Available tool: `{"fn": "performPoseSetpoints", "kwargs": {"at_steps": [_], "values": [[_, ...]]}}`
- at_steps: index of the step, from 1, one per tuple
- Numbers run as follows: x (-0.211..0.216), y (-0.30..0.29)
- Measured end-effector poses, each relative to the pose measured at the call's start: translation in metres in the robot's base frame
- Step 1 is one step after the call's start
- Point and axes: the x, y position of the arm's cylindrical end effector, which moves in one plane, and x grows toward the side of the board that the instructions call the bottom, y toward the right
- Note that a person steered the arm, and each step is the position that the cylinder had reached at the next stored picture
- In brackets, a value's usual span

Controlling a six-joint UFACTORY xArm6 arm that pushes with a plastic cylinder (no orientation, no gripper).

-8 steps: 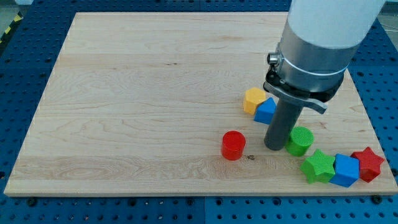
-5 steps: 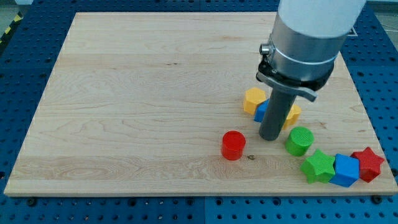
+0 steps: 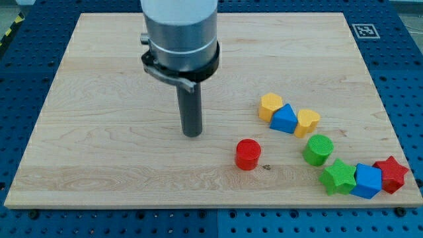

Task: Place the red circle left to the green star

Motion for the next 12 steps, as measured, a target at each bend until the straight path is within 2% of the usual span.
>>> {"fn": "performPoseSetpoints", "kwargs": {"at_steps": [2,3,4,6,10,12], "values": [[-0.096,0.0],[-0.112,0.0],[-0.11,0.007],[-0.088,0.066],[-0.077,0.153],[-0.048,0.154]]}}
